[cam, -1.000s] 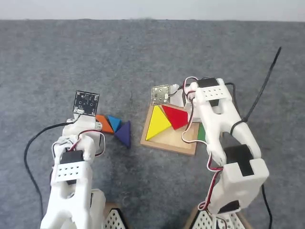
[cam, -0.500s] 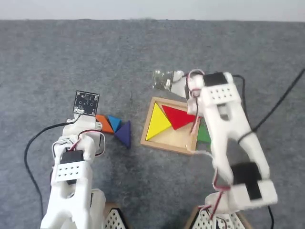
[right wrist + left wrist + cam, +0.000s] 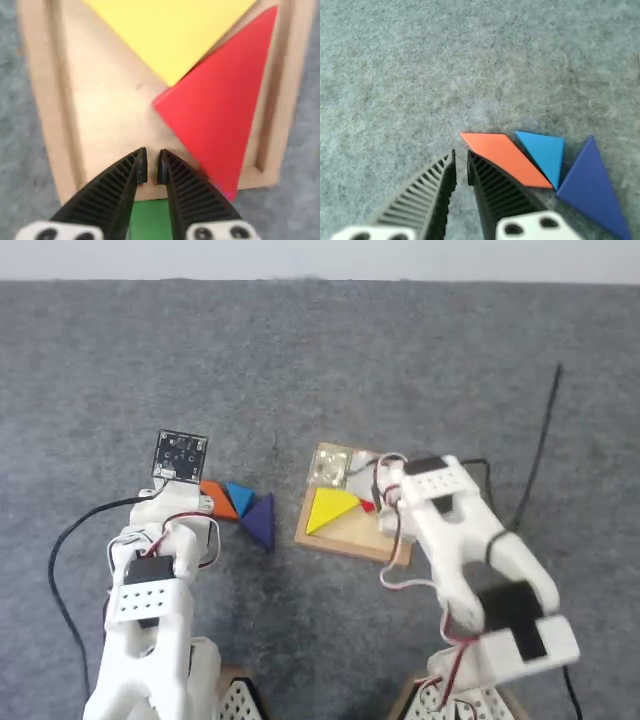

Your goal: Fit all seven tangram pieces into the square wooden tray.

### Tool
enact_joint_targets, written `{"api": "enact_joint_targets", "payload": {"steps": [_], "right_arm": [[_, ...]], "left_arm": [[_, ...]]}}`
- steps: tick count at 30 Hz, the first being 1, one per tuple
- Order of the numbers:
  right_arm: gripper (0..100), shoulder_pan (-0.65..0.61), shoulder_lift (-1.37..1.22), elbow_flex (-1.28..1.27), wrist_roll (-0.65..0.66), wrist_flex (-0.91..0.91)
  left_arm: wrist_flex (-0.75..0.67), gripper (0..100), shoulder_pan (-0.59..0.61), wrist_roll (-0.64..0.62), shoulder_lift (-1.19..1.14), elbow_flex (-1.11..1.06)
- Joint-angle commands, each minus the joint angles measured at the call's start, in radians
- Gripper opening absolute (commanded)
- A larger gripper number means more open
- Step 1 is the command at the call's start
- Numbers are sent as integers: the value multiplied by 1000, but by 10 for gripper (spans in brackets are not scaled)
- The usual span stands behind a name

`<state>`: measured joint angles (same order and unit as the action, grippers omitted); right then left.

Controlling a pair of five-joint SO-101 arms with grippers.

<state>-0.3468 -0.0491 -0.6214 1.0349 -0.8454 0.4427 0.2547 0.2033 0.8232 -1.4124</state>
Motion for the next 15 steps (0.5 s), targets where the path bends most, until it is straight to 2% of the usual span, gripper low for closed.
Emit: {"api": "enact_joint_targets", "payload": {"steps": [1, 12, 15], "right_arm": [[50, -8, -104, 163, -52, 19], [50, -16, -199, 338, -51, 28], [50, -44, -199, 348, -54, 30]], "left_arm": [[-23, 40, 5, 6, 25, 8], [-23, 40, 5, 8, 25, 8], [-23, 40, 3, 41, 25, 8]]}}
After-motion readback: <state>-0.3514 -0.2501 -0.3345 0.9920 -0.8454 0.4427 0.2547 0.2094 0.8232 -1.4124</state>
